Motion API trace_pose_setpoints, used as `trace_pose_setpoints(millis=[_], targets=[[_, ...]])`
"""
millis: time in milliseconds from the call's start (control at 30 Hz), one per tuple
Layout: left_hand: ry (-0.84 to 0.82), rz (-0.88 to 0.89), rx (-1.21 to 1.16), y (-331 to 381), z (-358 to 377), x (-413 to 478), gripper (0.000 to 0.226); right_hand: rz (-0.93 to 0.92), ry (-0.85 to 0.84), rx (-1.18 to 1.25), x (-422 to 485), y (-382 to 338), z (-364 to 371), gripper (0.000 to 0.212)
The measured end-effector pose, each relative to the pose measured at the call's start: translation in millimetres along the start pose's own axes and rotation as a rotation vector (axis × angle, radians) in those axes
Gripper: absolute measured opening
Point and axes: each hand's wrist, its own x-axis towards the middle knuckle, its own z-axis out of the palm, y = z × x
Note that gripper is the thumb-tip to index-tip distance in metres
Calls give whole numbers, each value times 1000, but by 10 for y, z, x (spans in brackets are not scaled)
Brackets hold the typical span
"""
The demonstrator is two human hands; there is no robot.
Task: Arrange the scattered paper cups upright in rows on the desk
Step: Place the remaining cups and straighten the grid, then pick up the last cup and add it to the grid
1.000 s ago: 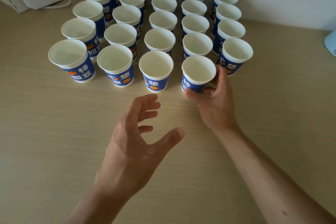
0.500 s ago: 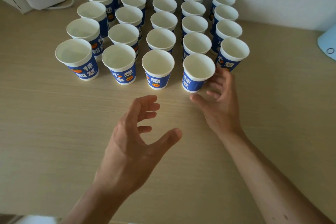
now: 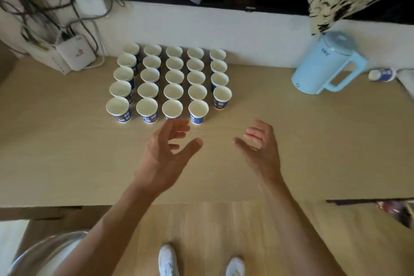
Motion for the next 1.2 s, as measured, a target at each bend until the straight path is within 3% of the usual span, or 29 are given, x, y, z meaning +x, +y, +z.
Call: trace_pose_setpoints(millis=[233, 633, 800, 1200], targets=[[-68, 41, -36, 789, 458, -647, 26, 36, 85, 113, -442, -496, -876, 50], [-162, 189, -121, 1811, 2444, -1283, 23, 14, 149, 125, -464, -574, -3135, 38], [-237, 218, -89, 2139, 3052, -1109, 22, 72, 248, 141, -184, -504, -3853, 32], [-431, 206, -124, 2556, 4369, -42, 21, 240, 424, 100, 915, -163, -4645, 27]])
